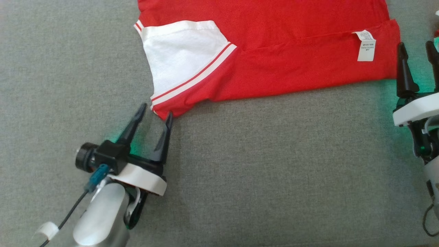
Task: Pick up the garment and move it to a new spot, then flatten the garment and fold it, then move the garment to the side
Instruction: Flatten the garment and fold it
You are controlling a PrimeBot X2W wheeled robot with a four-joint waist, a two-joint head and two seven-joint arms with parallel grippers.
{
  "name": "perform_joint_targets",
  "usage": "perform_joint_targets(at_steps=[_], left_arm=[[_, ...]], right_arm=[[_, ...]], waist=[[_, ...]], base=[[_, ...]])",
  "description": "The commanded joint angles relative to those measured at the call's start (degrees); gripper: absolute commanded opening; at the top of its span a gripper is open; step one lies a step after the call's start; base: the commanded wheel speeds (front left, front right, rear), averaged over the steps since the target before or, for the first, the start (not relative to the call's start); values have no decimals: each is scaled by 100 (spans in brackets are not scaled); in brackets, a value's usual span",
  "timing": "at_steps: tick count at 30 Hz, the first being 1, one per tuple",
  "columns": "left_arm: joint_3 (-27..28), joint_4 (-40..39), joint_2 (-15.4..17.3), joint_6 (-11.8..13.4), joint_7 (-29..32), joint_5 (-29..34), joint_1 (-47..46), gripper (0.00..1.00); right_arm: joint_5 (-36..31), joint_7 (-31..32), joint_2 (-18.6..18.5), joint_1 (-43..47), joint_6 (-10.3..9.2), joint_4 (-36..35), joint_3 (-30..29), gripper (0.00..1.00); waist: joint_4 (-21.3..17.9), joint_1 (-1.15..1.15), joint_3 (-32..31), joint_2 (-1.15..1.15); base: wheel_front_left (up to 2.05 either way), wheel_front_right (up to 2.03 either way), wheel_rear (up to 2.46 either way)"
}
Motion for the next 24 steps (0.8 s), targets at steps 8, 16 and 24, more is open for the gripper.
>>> perform_joint_targets(at_steps=[8, 16, 24], left_arm=[[-119, 323, 45, -143, 335, -68, -190, 76], [-343, 271, 184, -214, 282, -7, -170, 0], [-425, -18, 451, -150, 324, 140, -110, 0]], right_arm=[[52, -102, -87, 33, -4, -69, 88, 100], [133, -41, -60, 114, -4, 165, 148, 100], [438, 650, -11, 12, -4, 685, 305, 100]], waist=[[-43, 1, 72, 0], [11, 1, 28, 0], [112, 1, 14, 0]], base=[[0, 0, 0], [0, 0, 0], [0, 0, 0]])
